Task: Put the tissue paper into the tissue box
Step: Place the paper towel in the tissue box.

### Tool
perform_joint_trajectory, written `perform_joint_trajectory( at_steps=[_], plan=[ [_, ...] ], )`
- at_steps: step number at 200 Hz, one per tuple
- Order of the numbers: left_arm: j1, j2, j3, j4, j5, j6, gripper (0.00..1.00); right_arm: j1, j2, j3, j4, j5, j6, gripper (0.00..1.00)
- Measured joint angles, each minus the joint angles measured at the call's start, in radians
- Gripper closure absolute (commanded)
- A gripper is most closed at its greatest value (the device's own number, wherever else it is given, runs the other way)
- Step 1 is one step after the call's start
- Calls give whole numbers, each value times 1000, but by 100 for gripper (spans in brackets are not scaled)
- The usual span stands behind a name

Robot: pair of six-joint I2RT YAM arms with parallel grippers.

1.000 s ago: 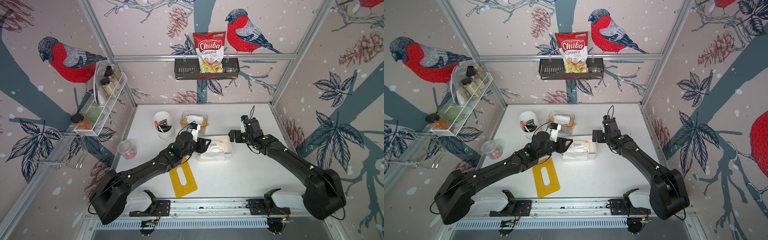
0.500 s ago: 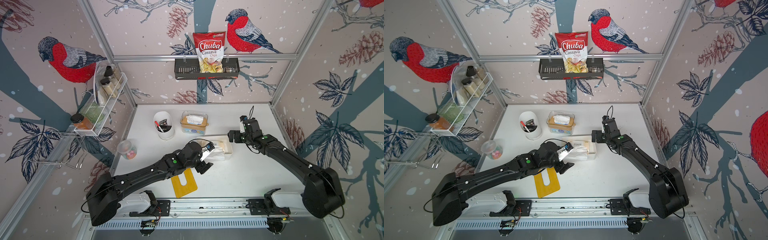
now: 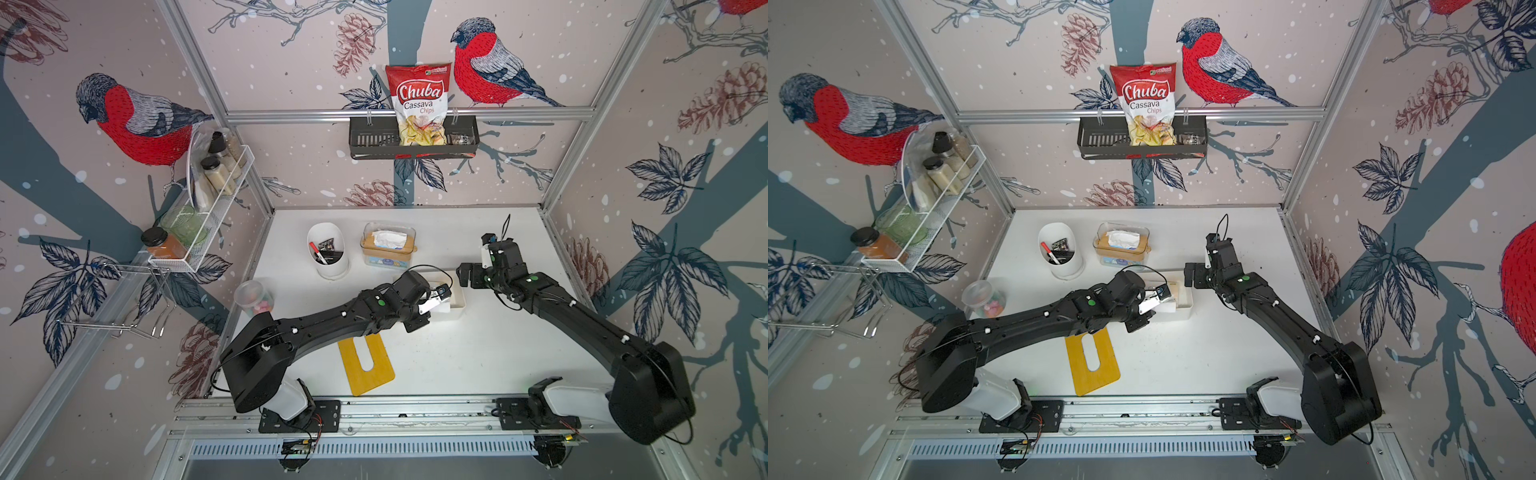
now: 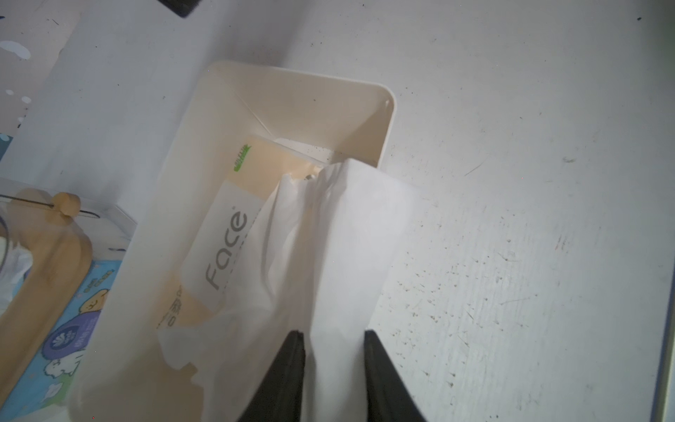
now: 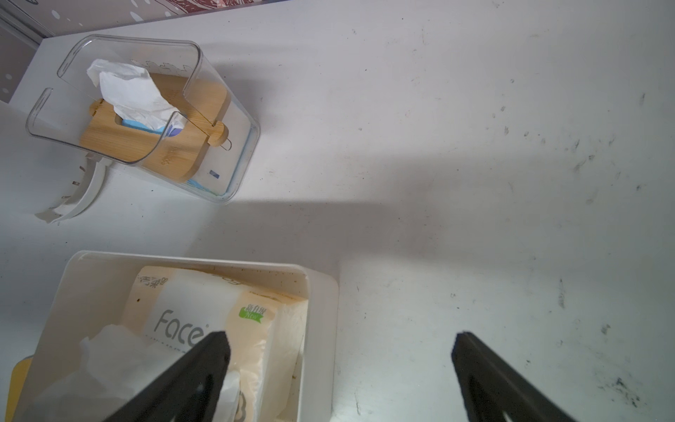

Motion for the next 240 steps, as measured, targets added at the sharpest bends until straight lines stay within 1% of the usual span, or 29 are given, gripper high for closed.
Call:
perform_joint_trajectory(
  at_steps=[26, 52, 63, 80, 130, 175, 205, 240],
  plan=[
    [12, 40, 31, 26, 9, -7, 87, -2, -3, -10, 0, 0, 0, 0],
    [67, 76, 49, 66, 15, -46, 98, -4, -16, -19, 0, 0, 0, 0],
    [84, 99, 60, 80, 16, -65, 100, -6, -18, -20, 0, 0, 0, 0],
    [103, 137, 80, 97, 32, -83, 100, -8, -19, -20, 0, 1, 0, 0],
    [114, 262, 165, 132, 27, -148, 94, -10, -19, -20, -2, 2, 0, 0],
    [122, 266, 162, 148, -13, -202, 88, -10, -19, -24, -4, 4, 0, 0],
    [124, 234, 135, 150, -47, -231, 76, -10, -13, -21, -5, 4, 0, 0],
    [124, 183, 94, 150, -53, -278, 61, -10, -6, -8, -8, 4, 0, 0]
  ],
)
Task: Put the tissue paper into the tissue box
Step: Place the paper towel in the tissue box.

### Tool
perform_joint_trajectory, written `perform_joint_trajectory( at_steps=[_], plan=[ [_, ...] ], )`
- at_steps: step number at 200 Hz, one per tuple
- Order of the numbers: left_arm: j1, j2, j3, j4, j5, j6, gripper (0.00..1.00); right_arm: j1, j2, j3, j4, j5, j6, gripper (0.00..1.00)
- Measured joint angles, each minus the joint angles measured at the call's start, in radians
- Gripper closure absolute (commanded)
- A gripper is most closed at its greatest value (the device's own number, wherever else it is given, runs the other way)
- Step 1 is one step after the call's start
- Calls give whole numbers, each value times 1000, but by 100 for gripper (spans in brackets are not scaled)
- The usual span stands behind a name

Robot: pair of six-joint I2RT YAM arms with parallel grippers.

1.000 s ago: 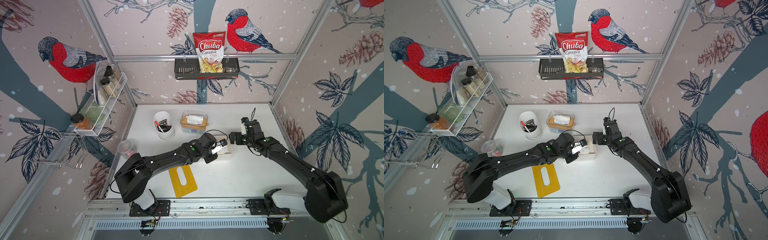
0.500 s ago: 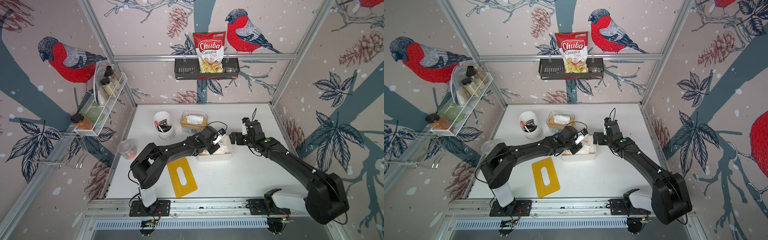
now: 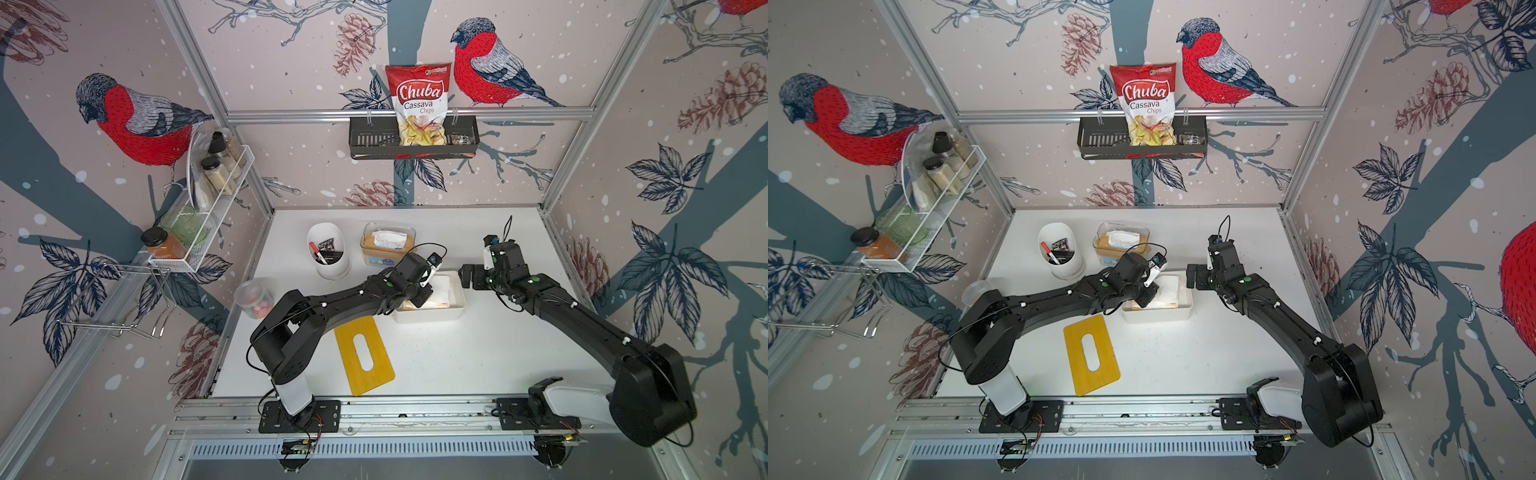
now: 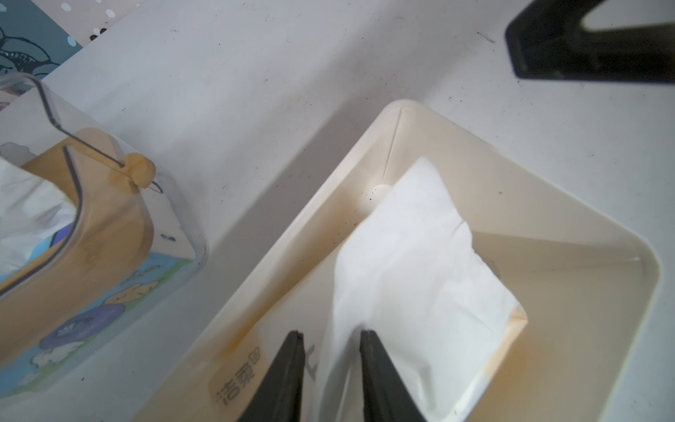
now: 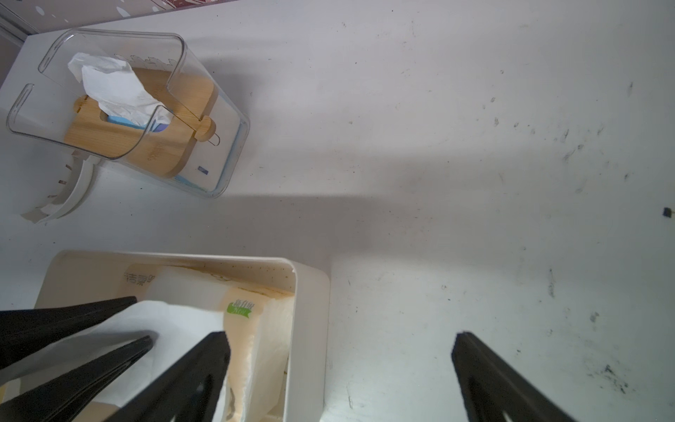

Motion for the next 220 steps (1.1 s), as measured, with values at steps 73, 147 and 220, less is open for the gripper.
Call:
perform_joint_trajectory(
  at_steps=[73, 147, 220],
  plan=[
    [3, -125, -74, 4, 8, -85, 46, 31, 8, 26, -32, 0, -1, 0],
    [54, -140, -129, 1, -12, -133, 40, 61, -8, 10, -53, -3, -1, 0],
    [71, -76, -81, -3, -76, -149, 33, 61, 8, 10, -52, -3, 0, 0]
  ],
)
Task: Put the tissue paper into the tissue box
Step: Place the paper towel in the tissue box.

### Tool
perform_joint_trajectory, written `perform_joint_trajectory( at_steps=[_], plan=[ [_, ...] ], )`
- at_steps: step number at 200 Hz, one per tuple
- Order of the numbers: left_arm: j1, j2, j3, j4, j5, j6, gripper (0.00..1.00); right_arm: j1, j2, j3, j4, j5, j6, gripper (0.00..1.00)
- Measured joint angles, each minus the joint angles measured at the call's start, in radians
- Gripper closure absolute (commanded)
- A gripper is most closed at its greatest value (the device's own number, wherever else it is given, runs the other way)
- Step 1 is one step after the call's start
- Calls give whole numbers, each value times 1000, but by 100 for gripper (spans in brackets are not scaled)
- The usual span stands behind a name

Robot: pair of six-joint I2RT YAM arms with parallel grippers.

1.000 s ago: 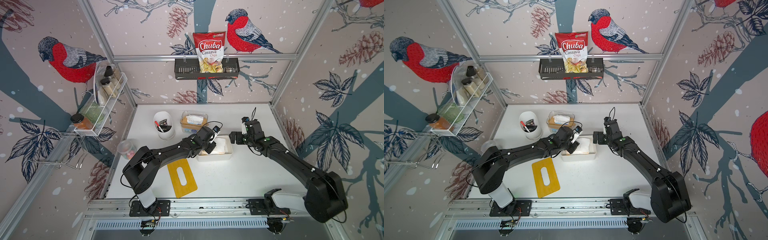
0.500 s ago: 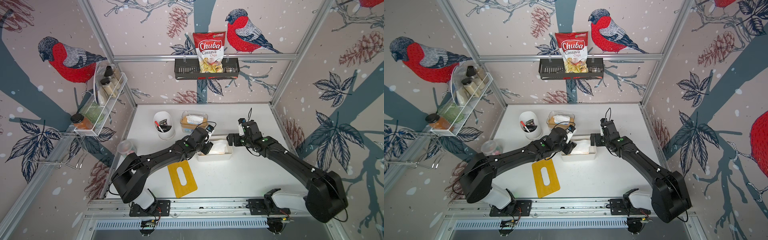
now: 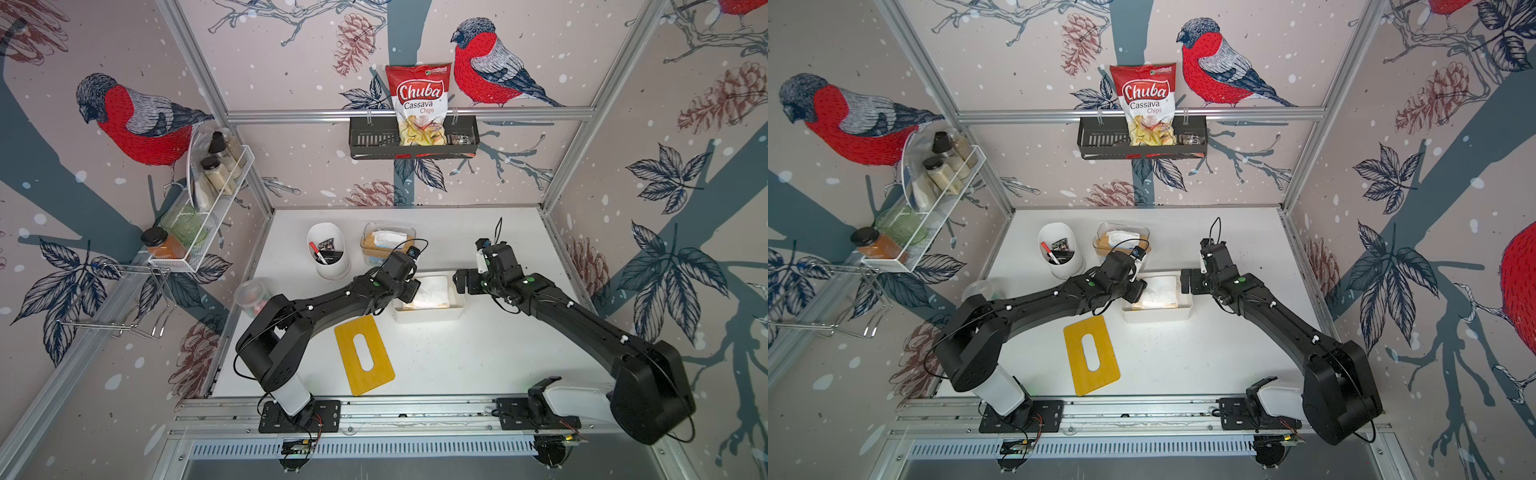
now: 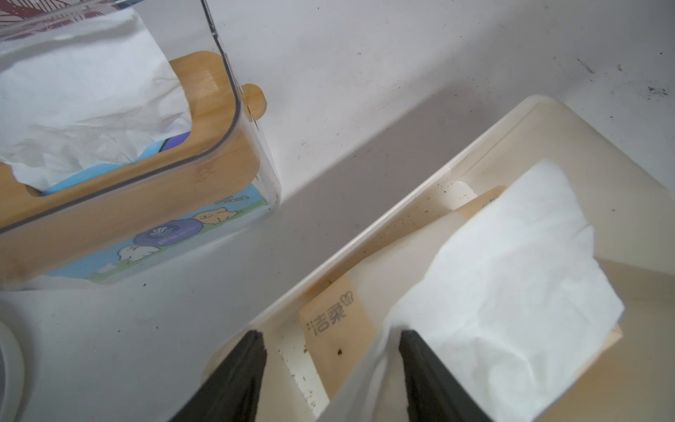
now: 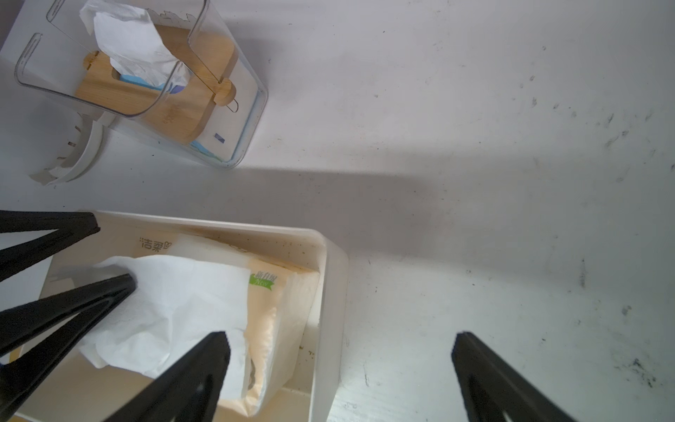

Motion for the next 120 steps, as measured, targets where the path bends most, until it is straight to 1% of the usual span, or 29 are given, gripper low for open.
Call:
perform_joint_trajectory(
  at_steps=[27, 40, 63, 101, 120],
  plan=[
    [0, -61, -25, 3, 1, -10, 25, 0, -5, -1, 0, 0, 0, 0],
    [0, -107, -53, 19, 2, -20, 19, 0, -11, -1, -1, 0, 0, 0],
    [2, -191, -112, 52, 9, -37, 13, 0, -24, 3, -6, 3, 0, 0],
    [30, -319, -198, 95, 46, -94, 12, 29, -25, 26, -26, 4, -1, 0],
    [65, -392, -240, 103, 63, -145, 15, 69, -25, 43, -37, 2, -4, 0]
  ],
)
